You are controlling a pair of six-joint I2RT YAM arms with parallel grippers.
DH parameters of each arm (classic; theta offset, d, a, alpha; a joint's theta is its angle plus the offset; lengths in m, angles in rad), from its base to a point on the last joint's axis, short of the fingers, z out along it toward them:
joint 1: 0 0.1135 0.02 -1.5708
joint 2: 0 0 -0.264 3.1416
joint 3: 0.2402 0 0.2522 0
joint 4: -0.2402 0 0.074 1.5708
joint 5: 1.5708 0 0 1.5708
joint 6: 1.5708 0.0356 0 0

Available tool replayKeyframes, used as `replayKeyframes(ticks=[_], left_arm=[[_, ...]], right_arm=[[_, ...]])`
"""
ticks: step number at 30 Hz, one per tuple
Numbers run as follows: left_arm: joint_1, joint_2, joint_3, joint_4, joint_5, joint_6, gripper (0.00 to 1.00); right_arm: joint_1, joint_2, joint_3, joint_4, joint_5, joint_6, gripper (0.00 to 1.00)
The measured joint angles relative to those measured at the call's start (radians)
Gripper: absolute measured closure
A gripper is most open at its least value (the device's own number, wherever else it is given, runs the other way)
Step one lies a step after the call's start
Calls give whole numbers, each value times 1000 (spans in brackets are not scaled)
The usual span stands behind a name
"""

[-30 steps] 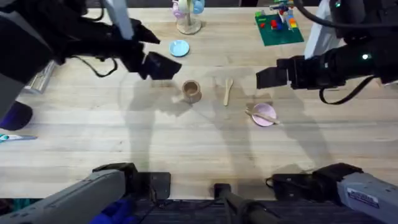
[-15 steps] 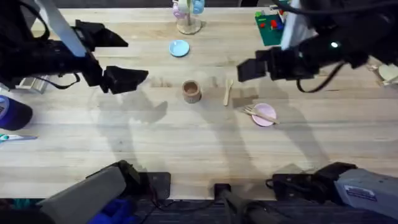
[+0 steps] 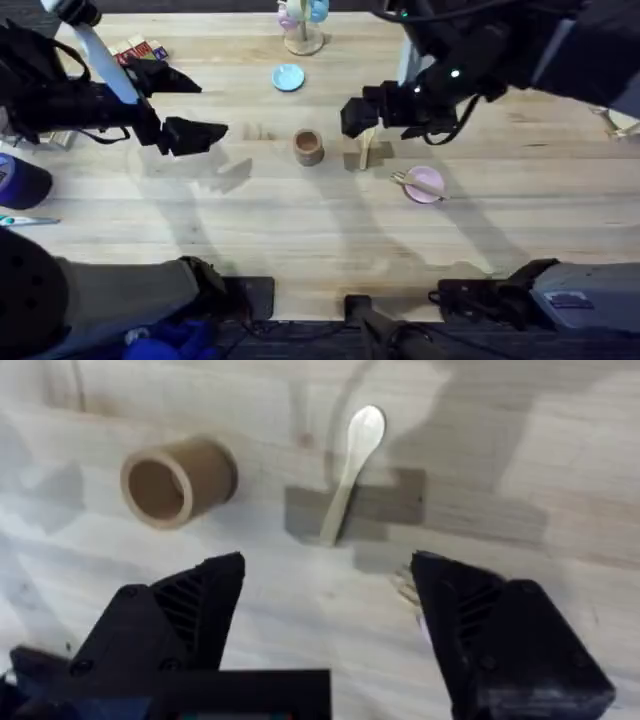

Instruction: Pick up a utensil and set it on the pink plate, then put the other utensil in the container.

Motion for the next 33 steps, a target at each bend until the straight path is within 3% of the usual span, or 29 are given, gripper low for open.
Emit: replayKeyframes(ticks=[15,33], left_arm=[[0,8,0,7,1,10,9],[0,8,0,7,0,13,8]], right_arm=[[24,172,0,88,105,64,5],[25,270,3,141,123,77,16]])
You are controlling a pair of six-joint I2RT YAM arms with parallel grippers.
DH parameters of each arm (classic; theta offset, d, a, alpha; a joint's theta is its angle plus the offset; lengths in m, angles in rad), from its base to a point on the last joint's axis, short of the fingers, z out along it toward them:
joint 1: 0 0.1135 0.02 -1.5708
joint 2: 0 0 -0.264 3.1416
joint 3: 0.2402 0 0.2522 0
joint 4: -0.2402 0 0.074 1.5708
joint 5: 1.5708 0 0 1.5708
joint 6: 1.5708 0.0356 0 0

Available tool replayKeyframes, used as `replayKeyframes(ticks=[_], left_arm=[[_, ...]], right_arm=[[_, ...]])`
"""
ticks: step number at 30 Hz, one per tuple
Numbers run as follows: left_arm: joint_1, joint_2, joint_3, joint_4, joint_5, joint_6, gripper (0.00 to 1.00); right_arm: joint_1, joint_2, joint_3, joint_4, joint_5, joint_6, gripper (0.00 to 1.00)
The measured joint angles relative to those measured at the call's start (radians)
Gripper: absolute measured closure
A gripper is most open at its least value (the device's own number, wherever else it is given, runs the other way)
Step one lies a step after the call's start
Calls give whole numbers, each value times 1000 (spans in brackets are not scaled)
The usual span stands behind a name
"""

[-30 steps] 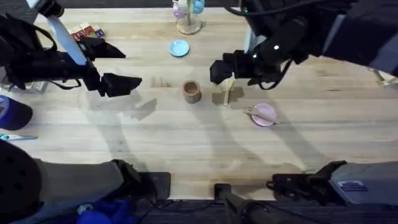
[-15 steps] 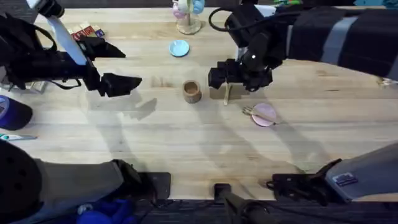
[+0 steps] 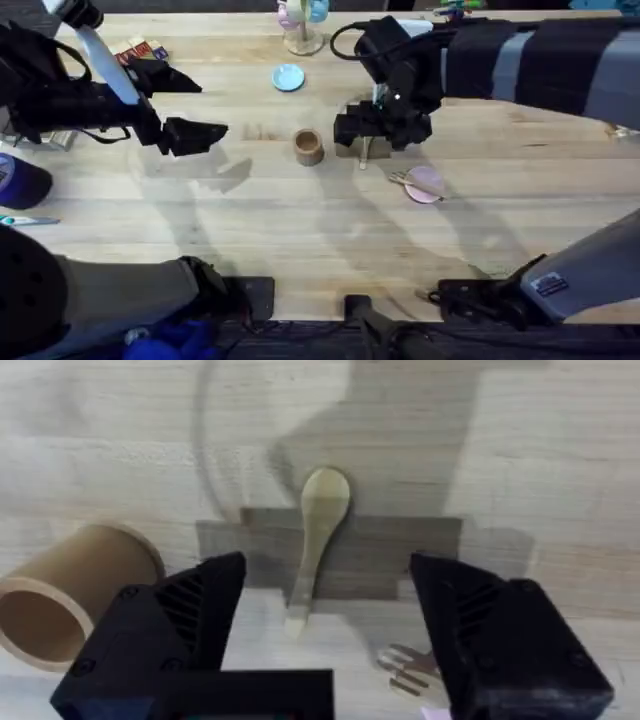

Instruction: Pick up a utensil and set it on the pink plate, then put the other utensil in the container.

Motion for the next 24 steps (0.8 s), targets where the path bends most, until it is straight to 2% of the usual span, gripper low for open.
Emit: replayKeyframes(ticks=[10,24], left_arm=[[0,0,0,0,0,1,10],[0,0,0,0,0,1,9]], right_arm=[[33,20,11,-9,56,11,159],[65,36,25,-9,90,52,181]])
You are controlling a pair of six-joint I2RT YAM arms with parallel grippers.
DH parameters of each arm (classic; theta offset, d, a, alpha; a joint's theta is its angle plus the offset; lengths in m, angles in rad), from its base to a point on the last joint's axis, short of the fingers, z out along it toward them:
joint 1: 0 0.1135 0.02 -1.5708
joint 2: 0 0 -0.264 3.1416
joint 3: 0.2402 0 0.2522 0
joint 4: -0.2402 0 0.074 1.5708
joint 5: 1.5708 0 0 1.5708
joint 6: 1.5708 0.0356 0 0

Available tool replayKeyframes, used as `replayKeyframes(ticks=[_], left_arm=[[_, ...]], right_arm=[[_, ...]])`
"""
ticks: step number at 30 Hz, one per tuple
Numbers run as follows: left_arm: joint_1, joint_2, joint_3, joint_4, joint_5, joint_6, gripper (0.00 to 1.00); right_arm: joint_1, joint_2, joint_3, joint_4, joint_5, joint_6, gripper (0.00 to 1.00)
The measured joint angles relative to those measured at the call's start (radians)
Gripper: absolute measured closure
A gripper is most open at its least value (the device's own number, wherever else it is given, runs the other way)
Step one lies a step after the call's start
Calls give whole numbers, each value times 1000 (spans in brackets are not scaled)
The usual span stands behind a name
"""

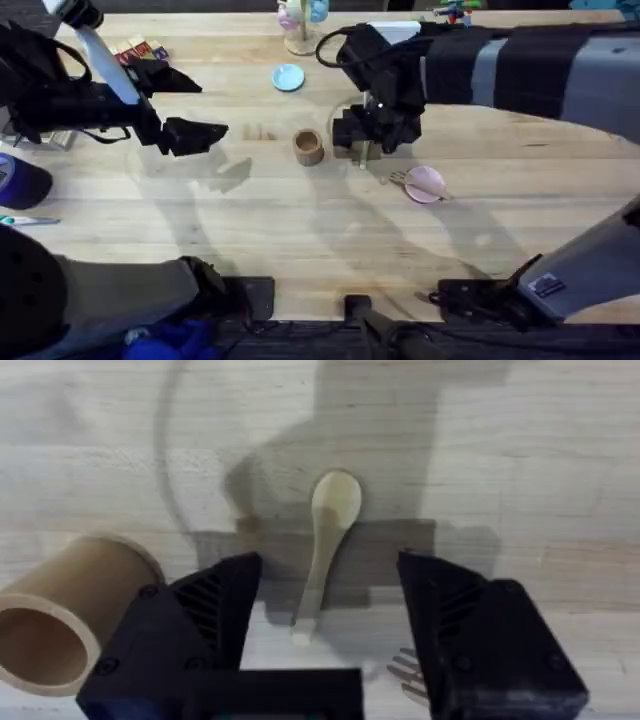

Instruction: Pick up a utensil and set it on the pink plate, then put the other utensil in the container.

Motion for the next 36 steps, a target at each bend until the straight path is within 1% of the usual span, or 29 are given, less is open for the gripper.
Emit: replayKeyframes(ticks=[3,5,11,12,13,18,19,21,22,23,27,30,32,36], left_arm=[[0,0,0,0,0,0,9],[0,0,0,0,0,0,8],[0,0,0,0,0,0,8],[0,0,0,0,0,0,9],[0,0,0,0,0,0,8],[0,0,0,0,0,0,10],[0,0,0,0,0,0,10],[0,0,0,0,0,0,8],[0,0,0,0,0,0,9],[0,0,0,0,0,0,9],[0,0,0,0,0,0,9],[0,0,0,0,0,0,8],[0,0,0,0,0,0,8],[0,0,0,0,-1,0,8]], right_arm=[[2,2,3,1,1,3,234],[4,3,3,3,-1,4,297],[5,5,5,7,3,11,594],[4,5,6,9,7,15,737],[5,5,6,9,8,16,764],[5,5,6,8,8,15,788],[4,5,6,8,8,15,811],[5,5,6,10,8,16,915],[4,5,7,11,8,18,950],[3,5,9,11,8,18,959],[-1,5,10,11,5,16,964],[-13,6,16,4,-10,-14,970],[-23,11,28,-11,-24,-56,970],[-41,18,56,-45,-38,-194,970]])
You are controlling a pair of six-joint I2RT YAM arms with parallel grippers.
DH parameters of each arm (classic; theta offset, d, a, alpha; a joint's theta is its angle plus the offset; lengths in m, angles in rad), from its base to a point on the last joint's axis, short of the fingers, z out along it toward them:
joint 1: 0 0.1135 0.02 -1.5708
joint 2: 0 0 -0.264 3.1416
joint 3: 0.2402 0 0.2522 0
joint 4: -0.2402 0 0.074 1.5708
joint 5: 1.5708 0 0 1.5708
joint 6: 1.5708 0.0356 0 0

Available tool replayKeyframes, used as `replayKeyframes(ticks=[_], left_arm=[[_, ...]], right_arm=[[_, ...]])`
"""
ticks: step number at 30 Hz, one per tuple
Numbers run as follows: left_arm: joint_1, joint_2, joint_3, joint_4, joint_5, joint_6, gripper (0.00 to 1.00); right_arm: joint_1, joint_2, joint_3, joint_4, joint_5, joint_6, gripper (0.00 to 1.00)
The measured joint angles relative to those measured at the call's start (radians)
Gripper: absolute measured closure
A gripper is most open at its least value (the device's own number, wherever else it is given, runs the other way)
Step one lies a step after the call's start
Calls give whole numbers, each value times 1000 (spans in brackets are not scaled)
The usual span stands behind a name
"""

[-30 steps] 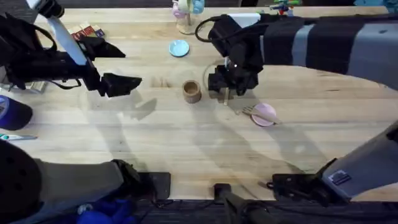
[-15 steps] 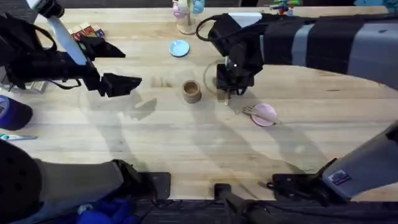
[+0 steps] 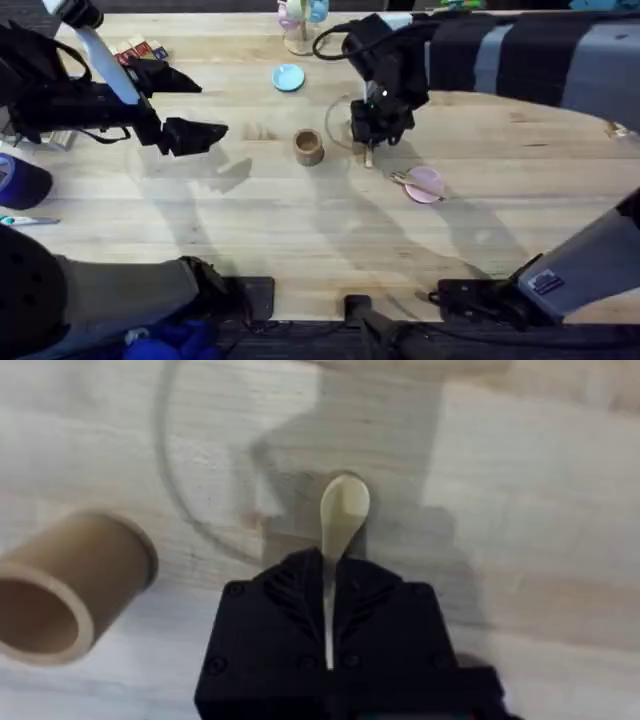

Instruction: Pick up a utensil and set it on the pink plate, then put the other utensil in the container.

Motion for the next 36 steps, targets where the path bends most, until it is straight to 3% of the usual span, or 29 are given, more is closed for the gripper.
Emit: replayKeyframes(ticks=[12,17,25,31,36], left_arm=[[0,0,0,1,0,0,8],[0,0,0,0,0,0,8],[0,0,0,-6,2,7,10],[0,0,0,-82,38,141,10],[0,11,1,-148,53,281,10]], right_arm=[[-105,-7,209,-108,-8,-427,969],[-147,-13,222,-105,-14,-577,968],[-249,-14,222,-70,-216,-707,967],[-360,-28,222,-1,-389,-752,966],[-365,-56,222,80,-499,-814,966]])
